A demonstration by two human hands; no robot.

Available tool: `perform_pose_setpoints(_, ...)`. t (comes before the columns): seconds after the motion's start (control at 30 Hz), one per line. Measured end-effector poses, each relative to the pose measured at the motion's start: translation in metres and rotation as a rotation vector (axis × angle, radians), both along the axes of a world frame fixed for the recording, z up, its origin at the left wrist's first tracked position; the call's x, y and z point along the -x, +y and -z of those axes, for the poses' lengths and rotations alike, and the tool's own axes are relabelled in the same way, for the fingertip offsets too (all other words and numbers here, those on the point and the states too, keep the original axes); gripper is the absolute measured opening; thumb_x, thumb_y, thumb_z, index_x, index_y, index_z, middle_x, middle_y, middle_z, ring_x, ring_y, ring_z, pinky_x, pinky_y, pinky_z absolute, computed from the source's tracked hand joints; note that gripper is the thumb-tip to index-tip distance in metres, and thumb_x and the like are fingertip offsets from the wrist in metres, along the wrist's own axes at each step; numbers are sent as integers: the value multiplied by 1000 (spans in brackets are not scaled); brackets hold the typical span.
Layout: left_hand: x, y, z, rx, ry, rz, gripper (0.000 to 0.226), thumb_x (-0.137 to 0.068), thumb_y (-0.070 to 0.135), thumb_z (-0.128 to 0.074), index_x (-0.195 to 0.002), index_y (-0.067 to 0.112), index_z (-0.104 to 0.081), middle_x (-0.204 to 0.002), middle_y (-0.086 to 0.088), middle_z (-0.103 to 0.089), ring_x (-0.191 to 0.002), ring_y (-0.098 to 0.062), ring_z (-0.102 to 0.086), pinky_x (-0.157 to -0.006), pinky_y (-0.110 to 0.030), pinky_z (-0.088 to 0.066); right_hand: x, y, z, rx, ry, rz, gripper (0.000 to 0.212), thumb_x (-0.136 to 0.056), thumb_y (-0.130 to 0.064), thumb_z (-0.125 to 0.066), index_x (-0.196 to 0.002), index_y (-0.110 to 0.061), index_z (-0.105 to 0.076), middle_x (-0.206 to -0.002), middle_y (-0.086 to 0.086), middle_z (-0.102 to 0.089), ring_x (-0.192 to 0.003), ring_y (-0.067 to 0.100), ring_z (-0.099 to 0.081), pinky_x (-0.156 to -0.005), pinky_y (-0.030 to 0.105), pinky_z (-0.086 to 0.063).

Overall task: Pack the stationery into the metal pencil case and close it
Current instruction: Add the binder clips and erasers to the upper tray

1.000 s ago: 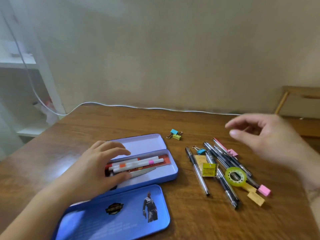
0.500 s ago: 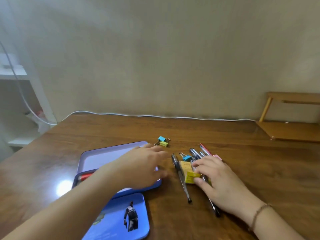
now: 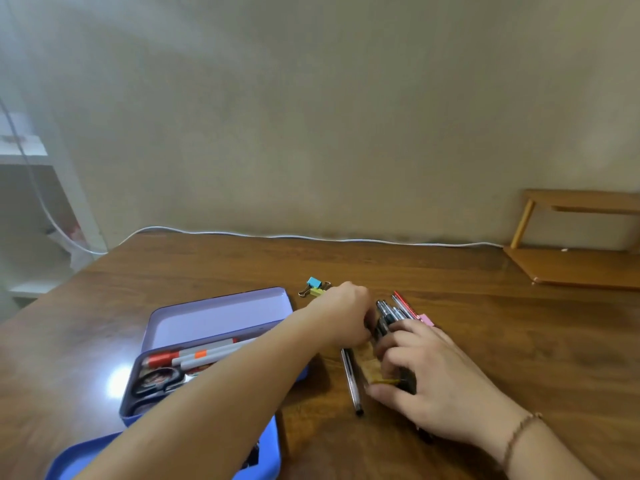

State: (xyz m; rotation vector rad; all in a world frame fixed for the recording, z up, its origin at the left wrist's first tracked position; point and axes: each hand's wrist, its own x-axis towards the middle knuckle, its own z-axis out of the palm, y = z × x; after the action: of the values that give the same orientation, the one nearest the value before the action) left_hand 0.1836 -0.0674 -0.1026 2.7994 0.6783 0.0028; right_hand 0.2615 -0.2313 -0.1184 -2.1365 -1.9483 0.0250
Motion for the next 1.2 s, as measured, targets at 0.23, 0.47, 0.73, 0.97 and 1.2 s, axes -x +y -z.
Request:
perform_pose_setpoints(0.23,47,-23,-19,351,-551,-82,35,-83,14,-68,-117,21,-62,-84,2,-74,-70,-8,-66,-69,-25,-55,0,-4,0,-490,258,40,44,-90,-50,-52,-131,-34,-52,-124,-28,-53,-114,-4,-52,-98,22,-45)
perform_pose_setpoints(0.47,117,-38,-28,920,-591,-98,102,-81,6,-78,-152,37,-12,-92,-8,-78,-74,-21,-71,-72,-32,-58,52,0,-4,-664,371,-120,26,-75,-19,-78,-97,-28,-70,-98,-21,-65,-98,-2,-62,-84,6,-45)
perform_pose_setpoints(0.73,185,9,-17,10,-242,-231,43,-86,56,-63,-126,44,-54,-127,32,-52,-121,0,-49,-99,-25,-43,62,25,-20,-539,384,-41,18,-70,-20,-81,-79,-34,-73,-84,-19,-69,-78,5,-66,-66,10,-47)
perform_pose_setpoints(0.97,185,20,-4,-7,-15,-180,54,-88,66,-51,-138,47,-43,-155,17,-29,-142,-14,-27,-115,-39,-27,65,106,-19,-237,128,69,9,-84,-35,-68,-91,-33,-73,-96,-19,-64,-96,5,-56,-79,35,-52)
perform_pose_setpoints(1.2,186,24,1,-78,88,-167,49,-91,64,-46,-137,44,-48,-152,13,-37,-134,-18,-37,-115,-48,-23,72,131,-16,-46,-21,126,10,-83,-42,-67,-90,-36,-70,-102,-19,-59,-100,7,-54,-78,34,-52)
